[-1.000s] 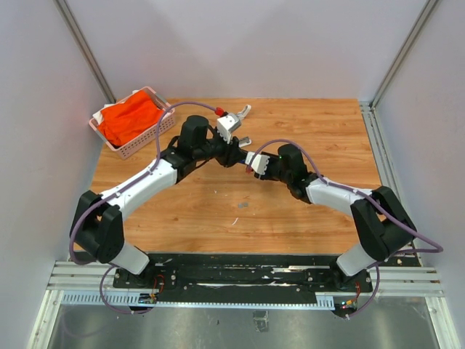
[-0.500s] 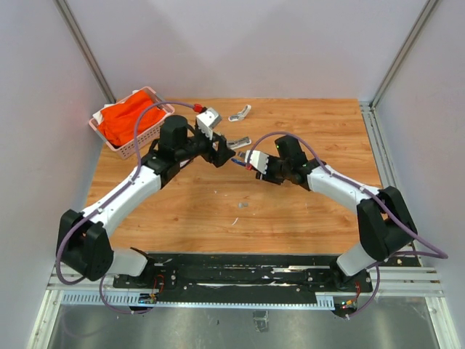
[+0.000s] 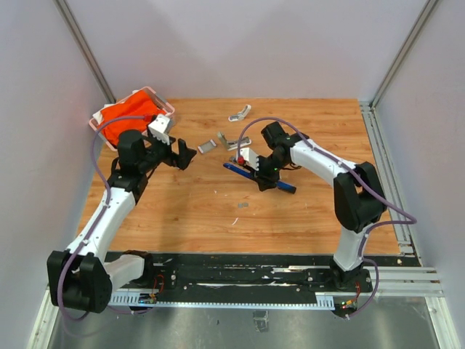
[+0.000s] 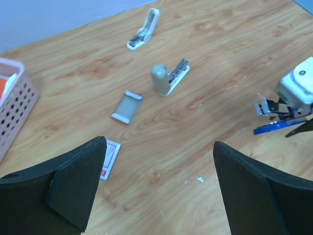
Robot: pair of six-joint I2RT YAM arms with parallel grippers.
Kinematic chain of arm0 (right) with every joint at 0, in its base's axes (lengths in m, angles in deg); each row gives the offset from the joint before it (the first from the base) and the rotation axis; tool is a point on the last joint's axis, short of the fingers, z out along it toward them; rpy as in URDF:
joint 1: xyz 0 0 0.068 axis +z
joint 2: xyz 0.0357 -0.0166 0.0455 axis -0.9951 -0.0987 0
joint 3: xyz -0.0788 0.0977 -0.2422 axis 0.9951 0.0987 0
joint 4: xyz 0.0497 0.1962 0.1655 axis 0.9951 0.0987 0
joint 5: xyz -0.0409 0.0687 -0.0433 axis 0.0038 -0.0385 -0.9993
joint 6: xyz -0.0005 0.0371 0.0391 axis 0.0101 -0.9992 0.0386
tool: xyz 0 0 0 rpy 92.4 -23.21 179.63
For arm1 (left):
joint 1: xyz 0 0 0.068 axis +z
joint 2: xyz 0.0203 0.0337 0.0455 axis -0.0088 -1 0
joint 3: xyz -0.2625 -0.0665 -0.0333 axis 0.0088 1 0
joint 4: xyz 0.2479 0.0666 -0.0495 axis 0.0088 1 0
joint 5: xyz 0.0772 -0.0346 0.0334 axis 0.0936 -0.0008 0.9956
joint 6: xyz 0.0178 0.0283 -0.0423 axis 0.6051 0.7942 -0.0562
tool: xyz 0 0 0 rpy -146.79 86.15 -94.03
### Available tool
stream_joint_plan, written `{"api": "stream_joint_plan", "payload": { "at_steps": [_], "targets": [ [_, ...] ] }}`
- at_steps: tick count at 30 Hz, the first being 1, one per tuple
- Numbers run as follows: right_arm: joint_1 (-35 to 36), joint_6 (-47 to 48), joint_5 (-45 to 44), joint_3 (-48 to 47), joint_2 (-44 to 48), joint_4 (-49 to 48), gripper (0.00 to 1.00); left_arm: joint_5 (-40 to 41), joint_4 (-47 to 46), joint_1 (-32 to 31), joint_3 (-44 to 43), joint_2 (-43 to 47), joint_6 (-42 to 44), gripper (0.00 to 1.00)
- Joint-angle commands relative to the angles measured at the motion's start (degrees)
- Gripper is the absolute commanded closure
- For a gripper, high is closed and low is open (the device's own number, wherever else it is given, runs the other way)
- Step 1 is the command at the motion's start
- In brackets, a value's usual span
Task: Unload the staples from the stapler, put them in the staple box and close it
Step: Unload the staple at the center of the board.
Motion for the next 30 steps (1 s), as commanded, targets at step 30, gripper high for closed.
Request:
{"api": "stream_joint_plan", "payload": {
  "at_steps": [30],
  "targets": [
    [-0.80,11.82,20.62,-30.29,-31.69,51.94,0.96,-5.88,-4.77,7.89,7.42,6.16,0.27,0.04]
  ]
}}
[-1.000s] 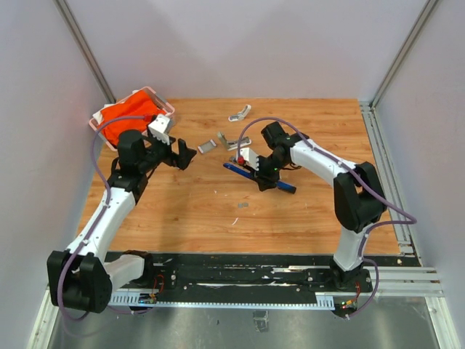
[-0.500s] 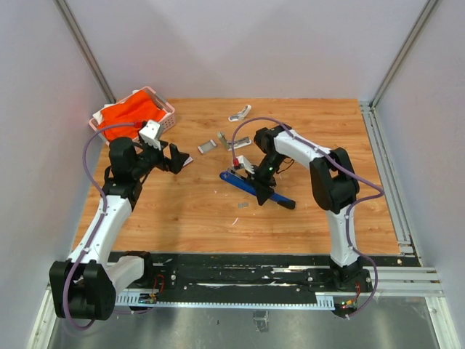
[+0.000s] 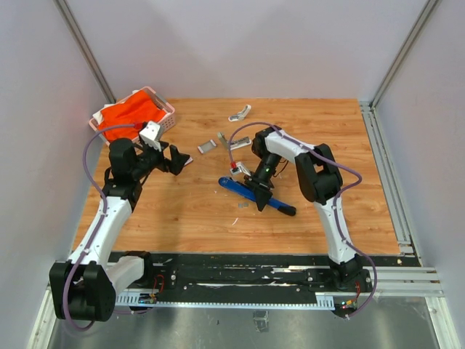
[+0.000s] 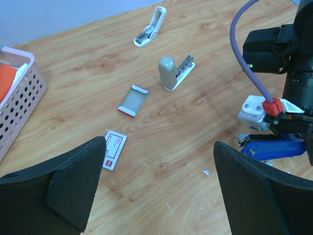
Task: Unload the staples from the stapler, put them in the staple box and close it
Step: Unload the staple at the center of the board.
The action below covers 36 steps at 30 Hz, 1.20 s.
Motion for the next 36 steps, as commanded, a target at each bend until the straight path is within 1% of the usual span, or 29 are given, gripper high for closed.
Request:
{"api": "stream_joint_plan", "payload": {
  "at_steps": [1,5,18,25,32,36],
  "targets": [
    [-0.56,1.72,3.72,-3.47,-2.14,8.44,0.96,-1.01,-2.10,0.40,1.11,1.19,0.31,0.04],
    [-0.54,-0.24,3.40,-4.34,-4.28,9.34,0.96,-1.06,-2.58,0.40,1.51,1.33,0.14,0.04],
    [-1.36,-6.95,3.31,-4.81,-6.81,9.41,0.97,-1.60,-2.99,0.35,2.19,1.15,-0.41,0.04],
    [-2.02,-7.53,5.86,-3.40,-7.50,9.53,0.95,-2.86,-3.06,0.40,2.28,0.38,-0.73,0.04],
    [-2.10,-9.90,6.57,-1.43,-10.14,9.50,0.96,-5.05,-2.90,0.34,2.23,-1.93,-0.33,0.04],
    [-2.40,-10.26,9.45,-0.79,-10.20,9.59,0.97,-5.75,-2.73,0.24,2.49,-3.23,1.02,0.04]
  ]
}}
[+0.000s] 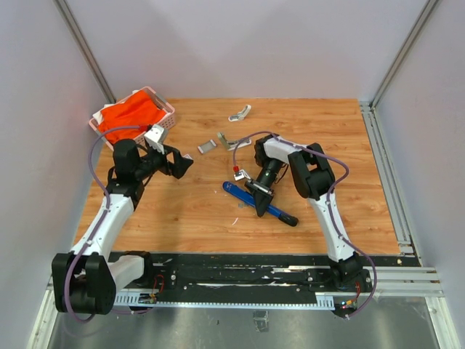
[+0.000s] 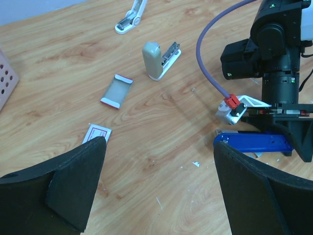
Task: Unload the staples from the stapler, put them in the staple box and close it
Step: Unload the staple at the center of the board.
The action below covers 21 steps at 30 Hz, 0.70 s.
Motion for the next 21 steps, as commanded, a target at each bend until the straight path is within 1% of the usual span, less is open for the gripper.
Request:
{"api": "stream_joint_plan", "payload": {
  "at_steps": [1,5,8,13,15,21],
  "targets": [
    [-1.04,-1.28,4.73,0.99,-1.08,2.13,0.97,-1.84,-1.50,0.18,0.78,-1.20,1.71,0.04],
    [-1.55,-2.19,6.51,1.61,-3.14,2.11,0.99,-2.72,-0.36,-0.85,0.89,-2.29,3.97,0.04],
    [-1.60,0.28,7.72,1.22,-0.59,2.11,1.00,-2.42,1.18,-3.00,1.75,-2.68,8.44,0.04],
    [-1.64,4.69,10.85,0.95,8.64,2.14,1.00,4.37,1.30,-8.14,3.05,-4.16,13.07,0.04],
    [-1.51,6.88,11.87,1.80,11.60,2.20,1.00,8.52,1.38,-10.18,1.98,-6.33,13.67,0.04],
    [-1.20,11.91,14.82,6.34,17.51,2.21,1.00,14.17,1.31,-12.63,-3.21,-14.68,13.70,0.05]
  ]
}}
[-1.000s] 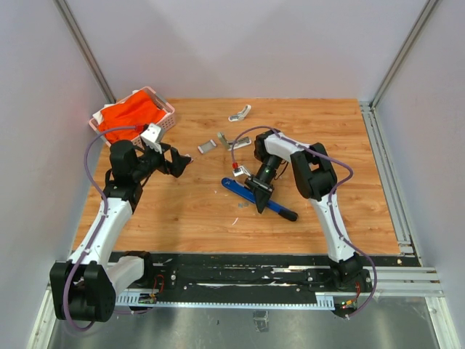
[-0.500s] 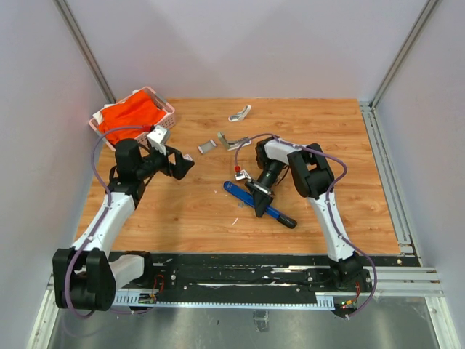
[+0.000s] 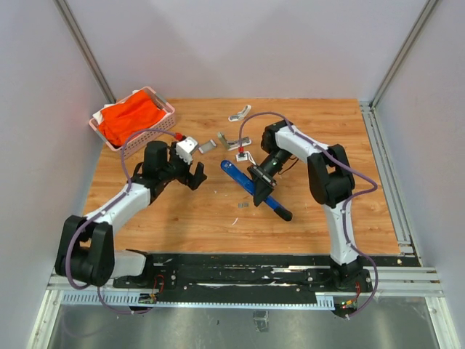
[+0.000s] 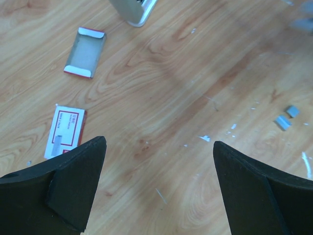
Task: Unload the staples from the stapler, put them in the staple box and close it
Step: Unload the staple at the center of the board.
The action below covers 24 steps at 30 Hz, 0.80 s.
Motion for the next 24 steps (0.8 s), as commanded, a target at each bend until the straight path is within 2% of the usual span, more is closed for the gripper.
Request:
{"api": "stream_joint_plan", "payload": {
  "at_steps": [1,5,10,13,17,20,24],
  "targets": [
    [-0.14,5.71,5.89,3.14,4.90,2.94,1.00,7.07,-0.65,-1.66,-5.13,-5.40,1.44,0.06],
    [1.01,8.02,6.77,5.54,9.04,2.88,1.00,6.90,-0.64,-3.49,-7.69,-8.95,-0.54,0.08],
    [4.07,11.05,5.96,9.27,11.61,2.83,1.00,7.04,0.30,-7.47,-8.28,-9.18,-0.34,0.11],
    [4.58,10.20,5.83,9.07,9.89,2.86,1.00,8.59,1.41,-10.37,-8.27,-8.88,0.43,0.11],
    [3.90,5.05,4.54,5.46,3.23,2.76,1.00,8.42,3.26,-12.48,-8.52,-8.81,1.47,0.11],
    [3.34,2.63,2.56,4.39,-0.01,2.75,1.00,7.94,4.20,-12.77,-8.62,-8.46,2.27,0.11],
    [1.96,1.14,2.79,4.29,0.11,2.76,1.00,8.72,4.37,-12.80,-8.15,-8.12,2.70,0.10]
  ]
}}
